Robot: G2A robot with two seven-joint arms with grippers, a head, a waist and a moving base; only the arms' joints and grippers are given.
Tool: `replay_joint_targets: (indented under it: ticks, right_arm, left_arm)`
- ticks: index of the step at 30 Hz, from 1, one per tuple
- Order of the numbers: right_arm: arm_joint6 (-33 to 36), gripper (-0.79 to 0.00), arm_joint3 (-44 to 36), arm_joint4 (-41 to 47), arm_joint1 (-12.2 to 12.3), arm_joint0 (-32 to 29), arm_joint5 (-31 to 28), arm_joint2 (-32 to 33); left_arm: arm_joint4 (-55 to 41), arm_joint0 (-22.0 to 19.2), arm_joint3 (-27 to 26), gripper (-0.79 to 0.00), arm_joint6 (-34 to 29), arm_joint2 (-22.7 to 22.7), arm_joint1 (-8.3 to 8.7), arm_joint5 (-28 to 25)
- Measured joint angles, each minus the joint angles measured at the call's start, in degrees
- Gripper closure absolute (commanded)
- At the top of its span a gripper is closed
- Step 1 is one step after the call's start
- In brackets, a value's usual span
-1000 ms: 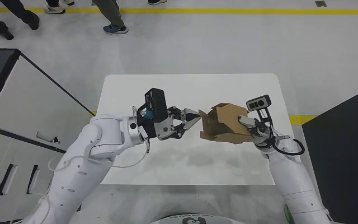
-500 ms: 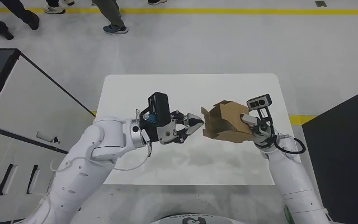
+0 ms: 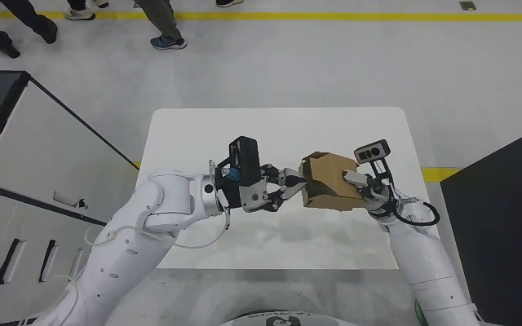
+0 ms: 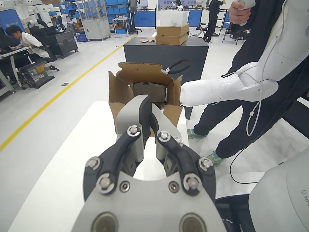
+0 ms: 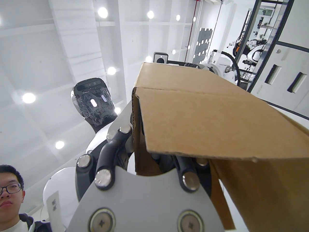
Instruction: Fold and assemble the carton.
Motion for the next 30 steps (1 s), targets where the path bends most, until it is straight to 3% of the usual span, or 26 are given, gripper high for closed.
replay_joint_targets:
  ticks: [30]
  right_arm:
    - [6.8, 0.000, 0.7, 1.5, -0.2, 1.3, 1.6, -0.6]
  left_arm:
    - [-0.5, -0.3, 0.5, 0.000, 0.7, -0.4, -0.09, -0.5]
